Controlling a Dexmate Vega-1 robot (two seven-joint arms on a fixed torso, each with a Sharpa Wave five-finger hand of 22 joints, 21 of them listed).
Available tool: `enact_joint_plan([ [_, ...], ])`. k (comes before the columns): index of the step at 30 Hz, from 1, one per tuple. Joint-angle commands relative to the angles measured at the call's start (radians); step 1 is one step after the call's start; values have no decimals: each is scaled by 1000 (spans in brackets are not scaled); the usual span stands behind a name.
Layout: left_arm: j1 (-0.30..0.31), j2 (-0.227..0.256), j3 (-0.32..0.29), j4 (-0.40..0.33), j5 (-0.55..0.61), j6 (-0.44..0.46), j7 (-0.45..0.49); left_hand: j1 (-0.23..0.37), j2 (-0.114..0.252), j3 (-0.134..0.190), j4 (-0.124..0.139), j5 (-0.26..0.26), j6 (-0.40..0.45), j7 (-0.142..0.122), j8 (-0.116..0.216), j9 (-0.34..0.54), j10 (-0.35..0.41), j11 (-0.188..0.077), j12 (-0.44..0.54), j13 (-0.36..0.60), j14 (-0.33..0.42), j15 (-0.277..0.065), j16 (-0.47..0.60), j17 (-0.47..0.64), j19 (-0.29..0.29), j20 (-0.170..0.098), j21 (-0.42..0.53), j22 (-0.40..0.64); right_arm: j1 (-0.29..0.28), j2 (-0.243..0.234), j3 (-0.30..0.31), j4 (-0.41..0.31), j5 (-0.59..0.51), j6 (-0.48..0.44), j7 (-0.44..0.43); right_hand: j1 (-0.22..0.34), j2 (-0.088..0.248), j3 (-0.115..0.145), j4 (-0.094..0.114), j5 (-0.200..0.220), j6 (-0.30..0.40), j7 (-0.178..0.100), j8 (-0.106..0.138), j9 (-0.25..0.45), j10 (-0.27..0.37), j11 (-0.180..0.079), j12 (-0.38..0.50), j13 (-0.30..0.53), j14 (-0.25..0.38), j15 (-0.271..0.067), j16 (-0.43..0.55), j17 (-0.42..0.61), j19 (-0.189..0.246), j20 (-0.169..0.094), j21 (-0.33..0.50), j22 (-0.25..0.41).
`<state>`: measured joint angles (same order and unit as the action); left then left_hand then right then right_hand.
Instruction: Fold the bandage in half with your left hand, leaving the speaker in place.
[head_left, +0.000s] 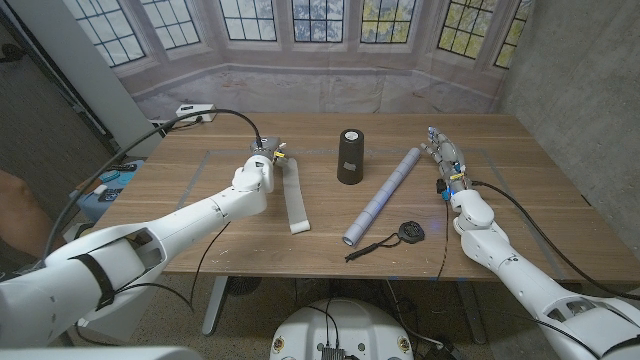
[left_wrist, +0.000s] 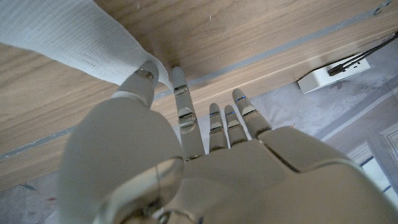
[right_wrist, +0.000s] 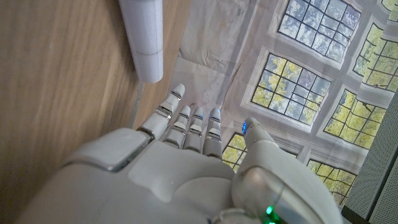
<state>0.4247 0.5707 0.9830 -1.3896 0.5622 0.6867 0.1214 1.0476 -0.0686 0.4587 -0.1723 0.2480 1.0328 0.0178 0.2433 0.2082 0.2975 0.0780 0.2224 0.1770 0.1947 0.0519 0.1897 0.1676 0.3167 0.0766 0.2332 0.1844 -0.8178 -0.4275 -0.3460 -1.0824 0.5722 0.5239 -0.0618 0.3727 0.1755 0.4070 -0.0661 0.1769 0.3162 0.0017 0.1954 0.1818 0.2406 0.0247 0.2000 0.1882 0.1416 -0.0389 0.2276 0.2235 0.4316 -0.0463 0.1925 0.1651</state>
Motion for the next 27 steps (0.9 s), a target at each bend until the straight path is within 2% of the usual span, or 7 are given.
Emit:
enact_joint_plan([
  [1,14,-3,-3,-24,11,-6,22,96,73,-4,0,6,31,-7,13,4,25,-2,5,3,18,-1,5,3,17,-3,8,5,-13,-5,3,-13,5,2,2,5,1,3,-5,1,11,0,-4,1,3,3,-3,3,11,-21,5,2,9,-36,-2,3],
  [8,37,4,-14,-43,20,-23,62,115,68,-14,1,13,88,-20,41,26,68,-11,8,3,62,-14,8,3,45,-6,17,7,-14,-11,4,-22,4,1,6,6,1,4,-5,1,12,1,-4,1,3,5,-2,3,11,-21,5,2,9,-35,-2,3],
  [9,42,2,-18,-44,22,-21,76,120,66,-19,2,15,112,-24,55,34,84,-20,9,3,75,-17,9,3,51,-7,20,7,-13,-10,4,-21,4,2,7,6,1,4,-5,1,12,0,-4,1,4,5,-2,3,11,-21,5,2,9,-35,-2,3],
  [12,49,9,-20,-46,26,-41,89,126,65,-22,2,19,127,-27,64,42,99,-27,10,4,89,-26,10,4,59,-7,23,8,-12,-10,4,-20,6,3,12,6,1,4,-5,1,12,0,-4,1,3,3,-2,3,11,-22,5,2,9,-36,-2,3],
  [27,69,6,-31,-40,45,-62,124,139,56,-34,2,27,158,-32,80,50,131,-41,9,4,121,-42,11,4,79,-11,31,11,-21,-11,7,-23,11,2,13,6,1,5,-5,1,13,0,-4,1,5,2,-2,3,11,-22,5,2,10,-36,-1,3],
])
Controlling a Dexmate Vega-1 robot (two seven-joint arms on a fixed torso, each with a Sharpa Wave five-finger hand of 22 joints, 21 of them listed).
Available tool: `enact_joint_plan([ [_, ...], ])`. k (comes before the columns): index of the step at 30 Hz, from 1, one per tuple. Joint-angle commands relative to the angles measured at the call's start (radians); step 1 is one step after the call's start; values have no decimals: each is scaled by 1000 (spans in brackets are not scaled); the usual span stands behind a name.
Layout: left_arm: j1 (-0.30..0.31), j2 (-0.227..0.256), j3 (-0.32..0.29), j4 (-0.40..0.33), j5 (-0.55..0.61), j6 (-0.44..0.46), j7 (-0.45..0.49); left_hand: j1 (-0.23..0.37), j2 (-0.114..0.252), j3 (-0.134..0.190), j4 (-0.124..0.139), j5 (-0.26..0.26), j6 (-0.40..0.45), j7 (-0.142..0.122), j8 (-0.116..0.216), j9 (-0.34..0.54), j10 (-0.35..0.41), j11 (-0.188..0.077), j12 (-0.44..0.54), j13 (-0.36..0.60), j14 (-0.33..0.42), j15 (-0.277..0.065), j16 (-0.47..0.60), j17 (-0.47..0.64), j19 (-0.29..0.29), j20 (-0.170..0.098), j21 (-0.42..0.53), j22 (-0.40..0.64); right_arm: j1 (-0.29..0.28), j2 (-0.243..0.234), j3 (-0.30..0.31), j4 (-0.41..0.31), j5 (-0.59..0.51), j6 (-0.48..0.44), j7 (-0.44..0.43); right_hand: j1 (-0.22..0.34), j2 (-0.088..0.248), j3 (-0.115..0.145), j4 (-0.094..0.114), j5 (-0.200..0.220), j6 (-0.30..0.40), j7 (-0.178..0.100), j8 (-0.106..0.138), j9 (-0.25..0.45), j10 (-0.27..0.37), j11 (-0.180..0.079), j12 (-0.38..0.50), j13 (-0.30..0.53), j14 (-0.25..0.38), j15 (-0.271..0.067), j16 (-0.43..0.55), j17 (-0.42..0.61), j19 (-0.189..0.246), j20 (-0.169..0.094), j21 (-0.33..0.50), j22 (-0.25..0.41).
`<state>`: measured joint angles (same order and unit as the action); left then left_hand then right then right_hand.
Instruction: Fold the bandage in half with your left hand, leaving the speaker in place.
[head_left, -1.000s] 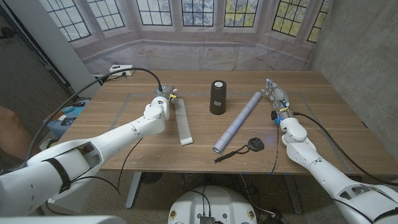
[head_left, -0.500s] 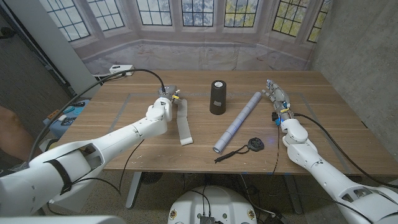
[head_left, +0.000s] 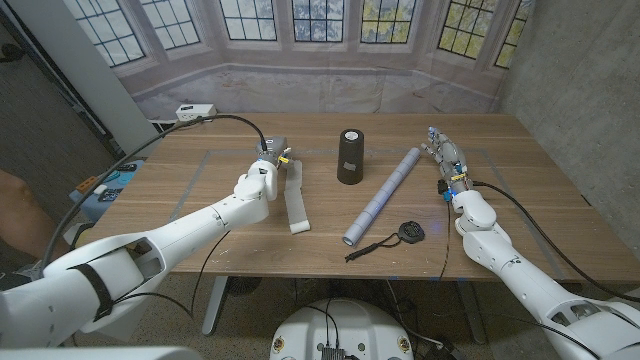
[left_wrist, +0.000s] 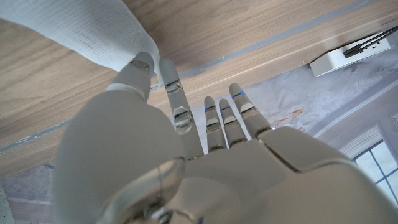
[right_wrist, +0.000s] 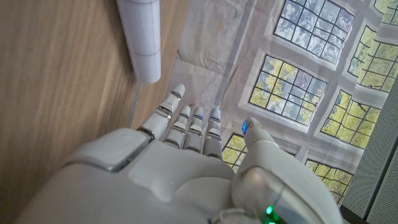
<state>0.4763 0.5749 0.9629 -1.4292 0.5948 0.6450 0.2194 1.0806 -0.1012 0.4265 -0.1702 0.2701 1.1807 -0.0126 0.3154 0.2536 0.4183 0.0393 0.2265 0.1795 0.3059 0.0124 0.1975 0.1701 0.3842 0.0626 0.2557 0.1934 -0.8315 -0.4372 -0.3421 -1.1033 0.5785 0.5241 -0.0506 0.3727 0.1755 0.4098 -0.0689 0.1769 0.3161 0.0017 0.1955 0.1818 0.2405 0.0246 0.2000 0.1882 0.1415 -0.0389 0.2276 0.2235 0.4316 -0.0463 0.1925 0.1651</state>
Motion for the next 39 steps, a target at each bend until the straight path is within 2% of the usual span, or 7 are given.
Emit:
enact_joint_plan([
  [1,18,1,-11,0,13,-21,27,106,89,-2,0,5,11,-1,9,5,11,-2,5,2,11,-2,3,2,12,3,9,2,-8,-1,3,-3,5,2,2,6,1,2,-2,1,13,0,-4,1,5,3,-2,3,11,-22,5,2,10,-36,-2,3],
  [3,19,0,-13,0,13,-27,30,107,88,-5,1,7,23,6,14,7,13,-4,3,2,12,-2,2,2,11,4,9,2,-9,-1,3,-4,5,2,0,6,2,2,-3,1,14,1,-4,1,5,4,-2,3,12,-21,5,2,10,-35,-1,3],
  [14,27,-5,-14,7,26,-48,49,107,85,-5,4,14,33,6,20,8,24,-15,2,3,23,-9,2,4,17,-1,12,3,-24,-6,11,-9,11,9,1,5,2,2,-2,1,14,1,-5,1,4,4,-3,3,12,-20,6,3,10,-36,-2,3],
  [34,34,-5,-28,8,29,-64,61,101,89,-6,10,25,27,-1,22,13,24,-5,-6,4,24,-4,-3,8,12,1,11,5,-15,0,8,7,13,9,8,4,2,3,-2,1,15,1,-5,1,4,2,-3,3,12,-21,5,4,10,-36,-2,3],
  [39,35,-4,-35,8,21,-66,55,96,93,-11,15,26,-4,1,10,13,20,-6,-12,4,19,-1,-5,9,10,2,10,5,-12,1,7,7,10,6,5,4,2,3,-2,1,14,0,-5,1,4,3,-3,3,12,-22,6,4,10,-37,-2,3],
])
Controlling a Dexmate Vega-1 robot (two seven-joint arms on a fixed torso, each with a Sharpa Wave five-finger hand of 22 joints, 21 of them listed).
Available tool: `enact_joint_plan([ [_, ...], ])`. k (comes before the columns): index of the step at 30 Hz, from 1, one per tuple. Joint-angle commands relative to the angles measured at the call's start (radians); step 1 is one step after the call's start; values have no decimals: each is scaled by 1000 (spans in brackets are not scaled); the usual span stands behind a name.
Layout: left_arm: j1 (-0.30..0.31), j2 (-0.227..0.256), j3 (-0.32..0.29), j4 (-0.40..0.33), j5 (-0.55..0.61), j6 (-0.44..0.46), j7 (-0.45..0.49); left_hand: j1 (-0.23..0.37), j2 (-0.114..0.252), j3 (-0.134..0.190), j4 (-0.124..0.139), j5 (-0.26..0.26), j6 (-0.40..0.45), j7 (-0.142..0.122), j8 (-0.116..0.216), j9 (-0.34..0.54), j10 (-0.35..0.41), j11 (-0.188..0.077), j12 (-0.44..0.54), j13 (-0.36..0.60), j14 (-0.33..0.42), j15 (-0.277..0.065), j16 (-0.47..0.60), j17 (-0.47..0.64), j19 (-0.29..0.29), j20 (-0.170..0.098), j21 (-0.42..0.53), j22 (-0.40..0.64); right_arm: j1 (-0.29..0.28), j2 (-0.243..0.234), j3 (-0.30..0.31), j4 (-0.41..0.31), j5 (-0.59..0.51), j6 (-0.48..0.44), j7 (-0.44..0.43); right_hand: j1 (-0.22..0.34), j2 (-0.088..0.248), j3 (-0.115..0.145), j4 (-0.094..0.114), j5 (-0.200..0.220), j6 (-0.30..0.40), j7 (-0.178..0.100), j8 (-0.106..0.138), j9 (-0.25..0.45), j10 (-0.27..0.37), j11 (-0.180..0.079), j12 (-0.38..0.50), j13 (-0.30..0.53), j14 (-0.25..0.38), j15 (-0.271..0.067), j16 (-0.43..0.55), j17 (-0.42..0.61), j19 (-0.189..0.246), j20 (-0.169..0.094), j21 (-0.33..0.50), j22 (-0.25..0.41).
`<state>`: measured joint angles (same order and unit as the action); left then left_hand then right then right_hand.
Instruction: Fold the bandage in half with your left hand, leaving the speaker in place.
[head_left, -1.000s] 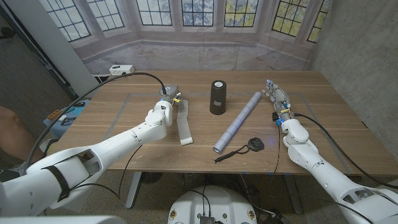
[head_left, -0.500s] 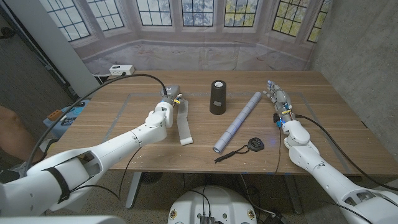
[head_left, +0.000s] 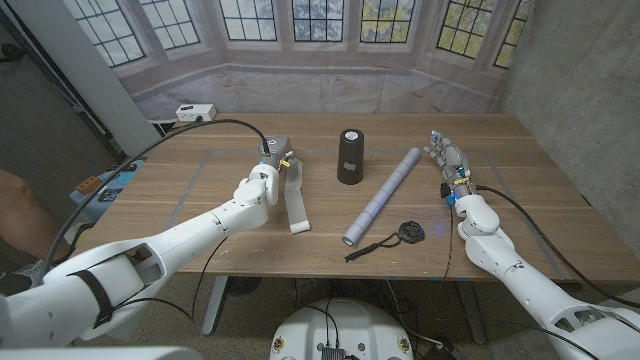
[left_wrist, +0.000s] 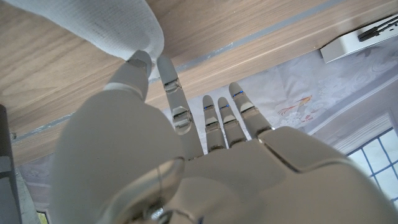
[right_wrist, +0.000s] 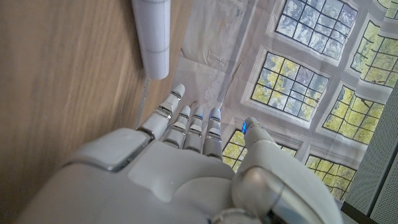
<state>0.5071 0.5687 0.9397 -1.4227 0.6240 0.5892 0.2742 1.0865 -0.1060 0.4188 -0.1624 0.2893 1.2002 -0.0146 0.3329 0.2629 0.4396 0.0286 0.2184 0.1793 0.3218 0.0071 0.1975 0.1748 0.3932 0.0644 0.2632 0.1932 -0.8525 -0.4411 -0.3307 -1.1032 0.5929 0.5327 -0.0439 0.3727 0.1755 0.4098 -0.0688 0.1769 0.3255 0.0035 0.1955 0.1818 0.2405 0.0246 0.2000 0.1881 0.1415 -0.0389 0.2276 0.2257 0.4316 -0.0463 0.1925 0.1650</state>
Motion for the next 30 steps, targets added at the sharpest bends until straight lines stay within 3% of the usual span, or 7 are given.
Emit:
enact_joint_plan([
  [1,4,3,-12,2,-9,-11,0,85,97,-7,10,7,-34,6,-11,3,-5,4,-6,4,0,5,-7,4,-4,0,1,6,10,5,-6,7,-6,-3,-2,4,2,3,-2,1,5,-2,-5,1,5,4,-3,3,12,-22,6,1,9,-37,-2,3],
  [9,7,8,-16,3,-15,-11,-9,76,101,-19,13,7,-88,19,-36,0,-19,18,-16,5,-9,13,-11,2,-12,2,-2,6,17,4,-10,8,-9,-12,-2,4,2,3,-2,1,5,-2,-5,1,5,4,-3,3,12,-21,6,2,10,-36,-1,3],
  [25,-6,-8,-9,55,-26,-53,10,71,102,-28,13,7,-116,22,-52,-3,-19,13,-18,6,-8,15,-12,0,-15,4,-2,6,32,8,-17,22,-9,-27,2,5,2,5,-2,1,7,-3,-5,1,6,3,-3,3,13,-22,6,2,10,-37,-1,3],
  [30,-12,-16,-8,73,-30,-65,20,62,103,-36,16,7,-178,16,-82,-6,-25,16,-21,6,-9,14,-12,0,-17,6,-3,6,36,9,-17,28,-9,-28,3,5,2,5,-2,1,7,-2,-5,1,6,3,-3,3,13,-22,6,2,10,-36,-1,3],
])
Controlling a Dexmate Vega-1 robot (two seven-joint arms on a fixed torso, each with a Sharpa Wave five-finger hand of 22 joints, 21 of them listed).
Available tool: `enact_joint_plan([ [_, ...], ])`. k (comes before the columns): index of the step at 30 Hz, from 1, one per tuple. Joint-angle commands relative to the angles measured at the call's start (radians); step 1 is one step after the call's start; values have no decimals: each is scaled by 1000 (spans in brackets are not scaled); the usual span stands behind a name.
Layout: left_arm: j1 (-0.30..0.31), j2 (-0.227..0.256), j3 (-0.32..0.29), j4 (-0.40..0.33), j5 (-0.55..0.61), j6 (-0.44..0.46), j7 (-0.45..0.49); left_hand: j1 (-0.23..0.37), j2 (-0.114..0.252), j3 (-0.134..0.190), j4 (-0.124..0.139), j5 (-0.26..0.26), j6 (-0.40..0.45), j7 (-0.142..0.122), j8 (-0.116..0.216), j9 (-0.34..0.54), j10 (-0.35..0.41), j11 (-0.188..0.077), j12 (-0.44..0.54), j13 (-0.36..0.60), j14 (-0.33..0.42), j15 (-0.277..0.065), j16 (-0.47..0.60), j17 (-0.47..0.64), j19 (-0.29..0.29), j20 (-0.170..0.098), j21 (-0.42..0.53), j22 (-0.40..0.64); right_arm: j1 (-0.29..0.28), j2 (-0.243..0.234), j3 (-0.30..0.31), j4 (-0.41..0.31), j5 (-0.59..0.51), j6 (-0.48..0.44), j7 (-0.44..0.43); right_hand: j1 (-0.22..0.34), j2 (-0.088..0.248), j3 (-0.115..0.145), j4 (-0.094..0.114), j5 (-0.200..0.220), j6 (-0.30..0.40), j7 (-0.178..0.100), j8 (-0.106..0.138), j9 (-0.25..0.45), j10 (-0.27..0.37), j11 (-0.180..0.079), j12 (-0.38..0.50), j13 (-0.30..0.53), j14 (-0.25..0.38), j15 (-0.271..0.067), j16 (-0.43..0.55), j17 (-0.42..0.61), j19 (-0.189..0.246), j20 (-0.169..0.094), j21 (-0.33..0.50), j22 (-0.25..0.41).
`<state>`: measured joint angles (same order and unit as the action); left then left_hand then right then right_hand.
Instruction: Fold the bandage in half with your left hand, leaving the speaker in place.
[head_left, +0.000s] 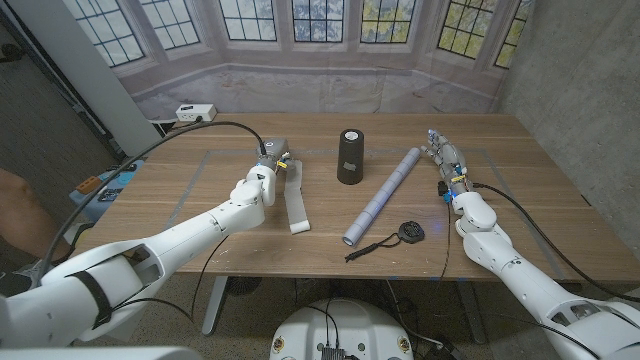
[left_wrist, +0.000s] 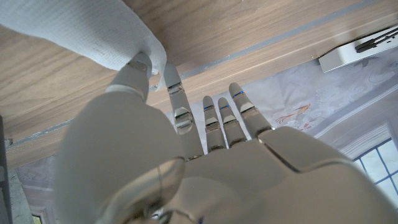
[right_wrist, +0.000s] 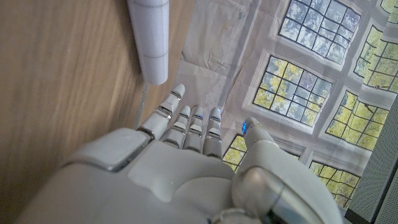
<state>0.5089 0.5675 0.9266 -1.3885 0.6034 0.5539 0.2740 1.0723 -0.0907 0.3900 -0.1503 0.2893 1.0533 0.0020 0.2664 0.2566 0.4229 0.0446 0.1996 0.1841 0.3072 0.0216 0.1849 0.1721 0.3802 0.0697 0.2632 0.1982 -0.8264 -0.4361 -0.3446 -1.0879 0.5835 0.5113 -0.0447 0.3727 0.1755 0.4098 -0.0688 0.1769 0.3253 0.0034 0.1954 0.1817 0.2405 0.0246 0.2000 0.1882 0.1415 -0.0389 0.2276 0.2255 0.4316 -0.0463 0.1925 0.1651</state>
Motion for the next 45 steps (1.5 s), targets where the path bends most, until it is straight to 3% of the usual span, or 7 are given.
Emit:
enact_joint_plan([
  [1,-15,-17,3,42,-11,-33,26,74,87,-9,4,7,-33,-2,-16,0,-8,-1,-2,1,6,-1,0,3,-4,0,-3,1,11,4,-4,13,0,-8,3,5,2,5,-3,1,7,-2,-5,2,6,3,-3,3,13,-23,6,2,10,-37,-1,3],
  [10,-22,-26,-3,60,-24,-53,51,76,88,-14,0,5,-86,7,-45,-5,-21,0,-5,2,-3,3,-3,2,-11,3,-6,1,19,2,-6,15,-2,-14,3,6,3,6,-3,1,9,-2,-5,2,6,6,-3,3,12,-24,5,2,11,-37,-1,3],
  [33,-26,-46,0,83,-48,-70,76,133,96,-4,-24,8,-47,3,-41,-16,-11,-1,0,2,8,1,1,2,-5,5,-4,0,11,-11,-8,-7,-2,-35,1,6,3,7,-3,1,11,-1,-5,2,7,7,-3,3,13,-23,6,2,12,-38,-1,3],
  [45,-14,-35,-5,66,-56,-47,69,142,94,-7,-21,8,-33,1,-39,-18,-9,-3,1,2,10,-1,1,2,-6,4,-4,0,17,-14,-14,-10,-7,-48,5,5,2,8,-2,1,13,0,-4,2,7,4,-3,3,13,-22,6,3,12,-37,-1,3],
])
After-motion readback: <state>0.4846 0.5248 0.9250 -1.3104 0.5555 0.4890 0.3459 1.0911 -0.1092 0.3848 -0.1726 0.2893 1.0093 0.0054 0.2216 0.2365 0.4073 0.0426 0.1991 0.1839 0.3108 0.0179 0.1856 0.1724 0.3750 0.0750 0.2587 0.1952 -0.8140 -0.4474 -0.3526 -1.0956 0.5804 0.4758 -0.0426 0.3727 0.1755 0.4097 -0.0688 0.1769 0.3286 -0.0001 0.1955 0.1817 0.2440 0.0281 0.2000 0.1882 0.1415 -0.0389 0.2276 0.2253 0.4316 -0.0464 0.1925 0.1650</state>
